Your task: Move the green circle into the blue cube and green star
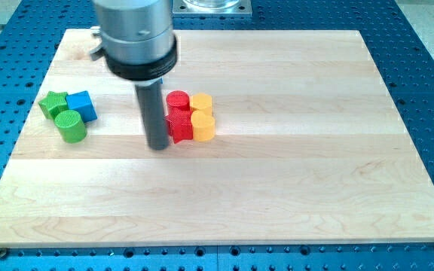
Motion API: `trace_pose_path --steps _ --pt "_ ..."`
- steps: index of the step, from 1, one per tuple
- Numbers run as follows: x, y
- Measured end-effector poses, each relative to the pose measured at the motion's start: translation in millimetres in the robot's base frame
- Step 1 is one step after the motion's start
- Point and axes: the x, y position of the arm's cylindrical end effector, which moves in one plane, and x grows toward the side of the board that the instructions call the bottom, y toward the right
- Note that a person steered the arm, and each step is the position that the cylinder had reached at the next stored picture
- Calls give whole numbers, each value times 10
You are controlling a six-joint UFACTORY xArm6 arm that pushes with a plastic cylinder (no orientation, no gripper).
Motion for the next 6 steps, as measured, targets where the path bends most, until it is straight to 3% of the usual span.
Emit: trace_pose_path --steps 1,2,3,4,5,6 --pt "162 -808" --pt "-218 -1034" --pt "-237 -1127" --pt "-344 -873" --pt "-1030 -178" --pt "-1578 9"
